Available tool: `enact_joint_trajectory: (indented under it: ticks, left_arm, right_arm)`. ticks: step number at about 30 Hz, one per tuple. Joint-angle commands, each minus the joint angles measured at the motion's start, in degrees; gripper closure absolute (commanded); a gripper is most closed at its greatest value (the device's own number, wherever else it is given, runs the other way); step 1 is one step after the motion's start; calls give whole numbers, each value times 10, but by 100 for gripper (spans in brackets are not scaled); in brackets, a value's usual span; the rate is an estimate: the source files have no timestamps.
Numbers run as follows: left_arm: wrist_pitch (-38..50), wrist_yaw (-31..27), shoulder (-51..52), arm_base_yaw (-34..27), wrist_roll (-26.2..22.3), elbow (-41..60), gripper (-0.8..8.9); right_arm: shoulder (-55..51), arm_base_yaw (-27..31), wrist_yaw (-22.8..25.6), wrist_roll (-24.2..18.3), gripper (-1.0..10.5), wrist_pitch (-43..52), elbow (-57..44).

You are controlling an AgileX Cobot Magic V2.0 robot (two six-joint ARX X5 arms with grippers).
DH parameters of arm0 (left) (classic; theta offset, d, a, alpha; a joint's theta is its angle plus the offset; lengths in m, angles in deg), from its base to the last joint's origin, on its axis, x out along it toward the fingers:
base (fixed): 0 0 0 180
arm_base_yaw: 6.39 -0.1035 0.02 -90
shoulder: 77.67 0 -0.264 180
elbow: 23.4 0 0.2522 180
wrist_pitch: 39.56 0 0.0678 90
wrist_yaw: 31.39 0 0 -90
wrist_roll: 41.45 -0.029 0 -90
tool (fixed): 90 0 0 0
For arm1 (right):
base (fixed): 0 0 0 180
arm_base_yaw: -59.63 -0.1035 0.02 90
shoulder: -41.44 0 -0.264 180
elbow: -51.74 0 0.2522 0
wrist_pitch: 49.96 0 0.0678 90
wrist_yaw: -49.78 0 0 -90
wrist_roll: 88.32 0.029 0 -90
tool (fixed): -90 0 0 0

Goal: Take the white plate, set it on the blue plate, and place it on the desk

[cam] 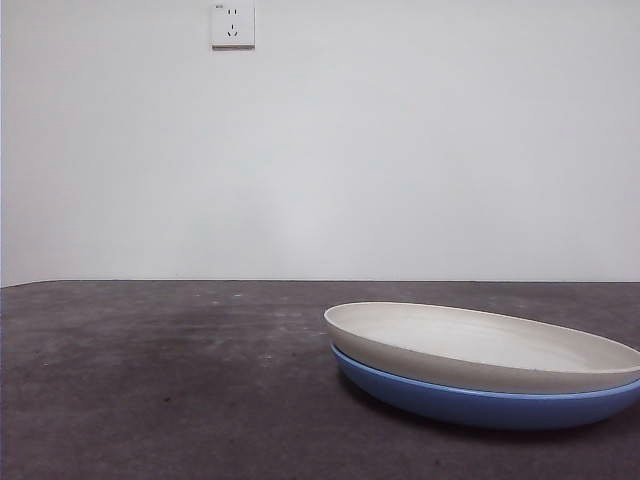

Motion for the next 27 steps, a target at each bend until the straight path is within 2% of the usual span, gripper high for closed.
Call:
enact_joint_trajectory:
  ticks: [1,11,19,27]
  left_arm:
    - [18,-7,57,3,-7,39,187]
    - [58,-8,194,3,-7,131,187]
    - [59,-8,213,3,-14,133,187]
    - [58,-8,213,9,-21,133,187]
  right_arm:
    - [1,-3,1,5,339,4,11]
    - [2,-3,2,30,339,3,11]
    - [19,-3,27,103,339,-6,11]
    - [119,-3,27,129,339,-28,11]
